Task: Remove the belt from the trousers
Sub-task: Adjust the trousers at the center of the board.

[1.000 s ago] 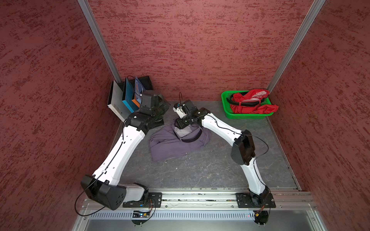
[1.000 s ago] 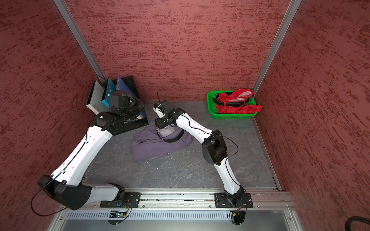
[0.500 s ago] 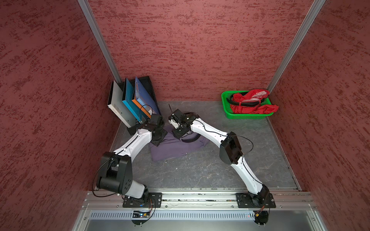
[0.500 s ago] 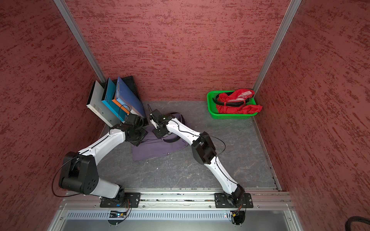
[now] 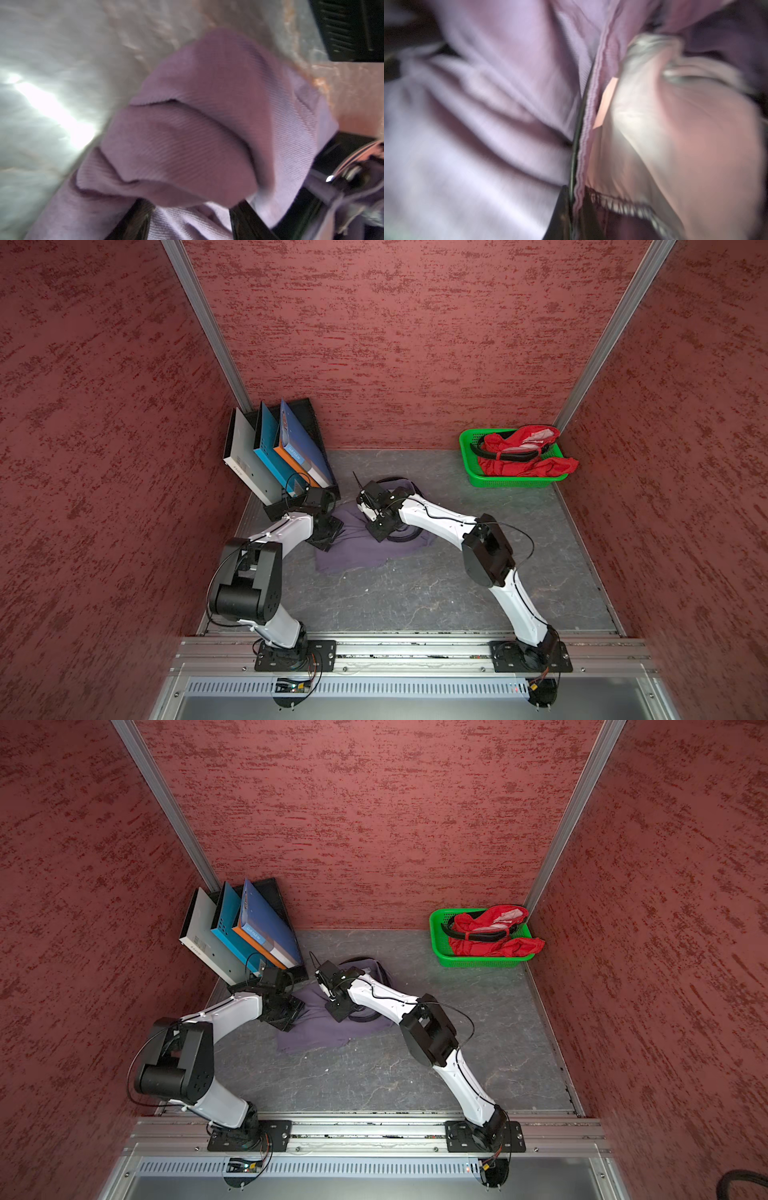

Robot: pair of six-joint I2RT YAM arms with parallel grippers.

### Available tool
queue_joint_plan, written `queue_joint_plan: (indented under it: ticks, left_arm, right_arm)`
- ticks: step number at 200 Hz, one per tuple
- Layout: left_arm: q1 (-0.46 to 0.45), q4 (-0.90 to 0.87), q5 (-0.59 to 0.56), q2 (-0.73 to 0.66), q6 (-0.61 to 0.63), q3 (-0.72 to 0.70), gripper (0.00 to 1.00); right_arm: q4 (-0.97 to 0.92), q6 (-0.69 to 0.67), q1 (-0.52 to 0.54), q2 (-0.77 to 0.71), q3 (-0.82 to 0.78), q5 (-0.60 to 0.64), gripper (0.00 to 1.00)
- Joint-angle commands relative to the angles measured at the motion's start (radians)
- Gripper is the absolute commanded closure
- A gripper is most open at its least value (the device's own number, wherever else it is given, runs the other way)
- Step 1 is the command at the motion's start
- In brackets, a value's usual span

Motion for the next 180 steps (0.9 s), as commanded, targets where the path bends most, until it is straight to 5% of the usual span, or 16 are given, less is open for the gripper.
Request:
queue_joint_plan:
  ticks: [1, 57, 124, 160, 180]
  left_arm:
    - [-0.002, 0.051, 0.056, 0.156, -0.002, -0.007, 0.41]
    - [-0.034, 0.022, -0.008, 0.193, -0.007, 0.079, 0.43]
    - [-0.055, -0.107, -0.190, 0.007, 0.054, 0.184, 0.43]
    - [-0.094, -0.151, -0.280, -0.171, 0.123, 0.237, 0.41]
    - [-0.172, -0.106, -0.309, -0.272, 0.228, 0.290, 0.40]
  right_arm:
    - [-0.012, -0.041, -0.001, -0.195, -0.063, -0.008, 1.00]
    - [-0.175, -0.100, 0.014, -0.453, -0.280, -0.066, 0.98]
    - [-0.261, -0.006, 0.049, -0.403, -0.539, -0.277, 0.94]
    - [-0.315, 0.076, 0.062, -0.390, -0.503, -0.313, 0.58]
    - [-0.304, 0.158, 0.027, -0.511, -0.481, -0.311, 0.52]
